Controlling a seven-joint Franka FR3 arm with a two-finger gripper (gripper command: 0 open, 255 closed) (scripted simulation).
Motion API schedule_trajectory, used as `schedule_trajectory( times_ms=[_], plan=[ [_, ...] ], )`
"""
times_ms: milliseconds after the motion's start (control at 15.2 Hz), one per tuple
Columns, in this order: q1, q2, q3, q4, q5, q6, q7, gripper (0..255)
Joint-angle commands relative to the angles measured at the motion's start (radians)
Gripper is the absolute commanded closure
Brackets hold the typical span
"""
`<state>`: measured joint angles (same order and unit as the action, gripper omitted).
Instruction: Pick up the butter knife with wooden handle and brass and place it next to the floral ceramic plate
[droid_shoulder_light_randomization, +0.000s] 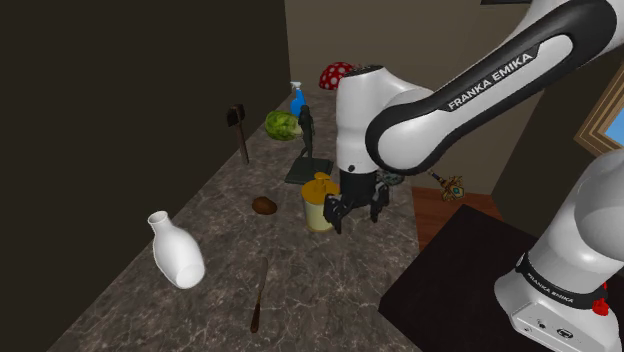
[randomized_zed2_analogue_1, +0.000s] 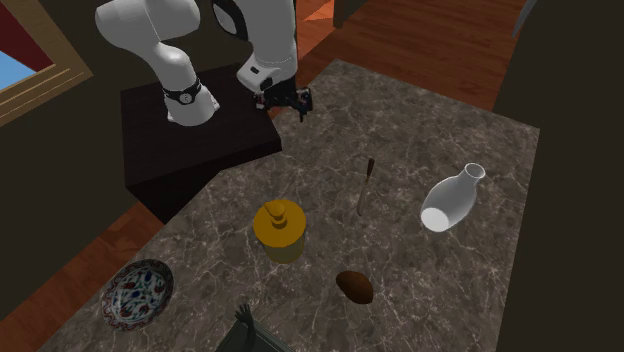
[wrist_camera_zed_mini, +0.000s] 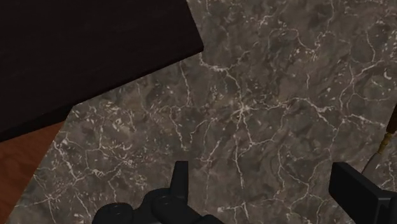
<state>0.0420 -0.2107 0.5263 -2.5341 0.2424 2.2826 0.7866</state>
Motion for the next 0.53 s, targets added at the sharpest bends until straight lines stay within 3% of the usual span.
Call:
schedule_trajectory(
  times_ms=[0, 264, 462],
  plan=[
    [-0.01, 0.089, 0.031, 0.039, -0.037, 0.057, 0.078, 0],
    [-0.009, 0.277, 0.062, 0.125, -0.163, 0.158, 0.257, 0],
    [0.025, 0.417, 0.044, 0.205, -0.277, 0.21, 0.396, 0]
  ],
)
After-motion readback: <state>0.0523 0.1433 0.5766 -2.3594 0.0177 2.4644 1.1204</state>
